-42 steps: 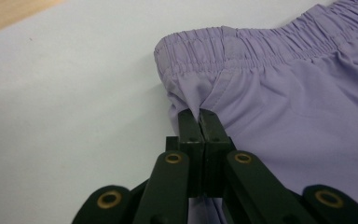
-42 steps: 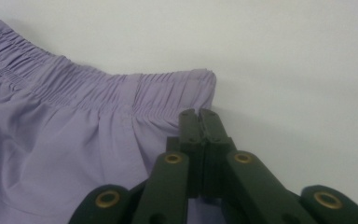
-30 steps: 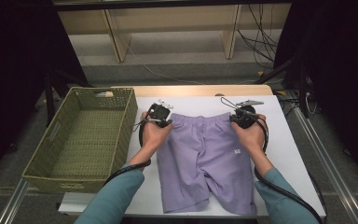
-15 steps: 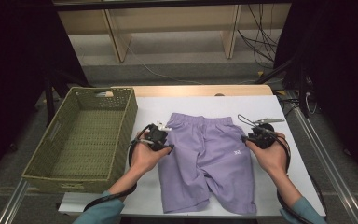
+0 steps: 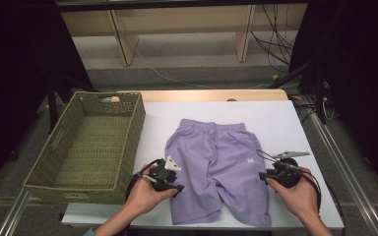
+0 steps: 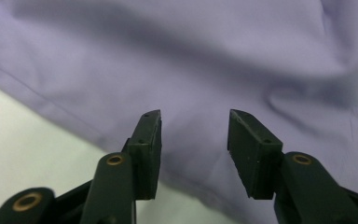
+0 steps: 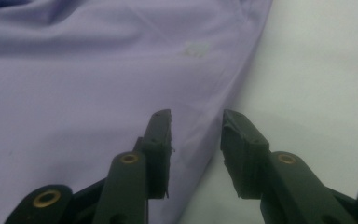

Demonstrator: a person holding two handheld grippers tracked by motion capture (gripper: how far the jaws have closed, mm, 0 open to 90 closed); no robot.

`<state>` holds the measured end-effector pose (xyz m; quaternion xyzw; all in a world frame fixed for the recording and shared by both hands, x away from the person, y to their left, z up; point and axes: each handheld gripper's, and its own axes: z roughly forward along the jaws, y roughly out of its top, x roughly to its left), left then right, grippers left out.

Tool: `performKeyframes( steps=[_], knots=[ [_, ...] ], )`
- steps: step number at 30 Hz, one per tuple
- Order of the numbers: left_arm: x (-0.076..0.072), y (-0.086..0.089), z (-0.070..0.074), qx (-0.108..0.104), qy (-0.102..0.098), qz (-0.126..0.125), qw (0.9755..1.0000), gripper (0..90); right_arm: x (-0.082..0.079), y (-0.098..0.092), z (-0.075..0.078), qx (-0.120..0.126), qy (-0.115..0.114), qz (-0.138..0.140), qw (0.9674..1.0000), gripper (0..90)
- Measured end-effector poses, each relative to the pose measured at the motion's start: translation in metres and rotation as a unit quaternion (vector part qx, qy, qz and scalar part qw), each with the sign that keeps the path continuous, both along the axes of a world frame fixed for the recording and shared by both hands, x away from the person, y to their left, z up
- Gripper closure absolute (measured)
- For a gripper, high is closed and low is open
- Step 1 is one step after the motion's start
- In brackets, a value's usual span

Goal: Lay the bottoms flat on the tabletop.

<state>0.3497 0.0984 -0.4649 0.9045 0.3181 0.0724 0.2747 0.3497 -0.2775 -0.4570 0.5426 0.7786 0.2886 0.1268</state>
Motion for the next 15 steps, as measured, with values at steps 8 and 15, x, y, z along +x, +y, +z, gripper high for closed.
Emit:
performKeyframes(
  steps=[8, 15],
  knots=[
    [-0.012, 0.013, -0.004, 0.007, 0.004, 0.005, 1.0000, 51.4, -0.010, 0.005, -0.004, -0.021, 0.022, 0.009, 0.9995, 70.9],
    [-0.014, 0.009, -0.010, 0.017, 0.006, -0.002, 0.9998, 51.6, -0.012, 0.012, -0.009, -0.041, 0.039, 0.011, 0.9984, 84.5]
  ],
)
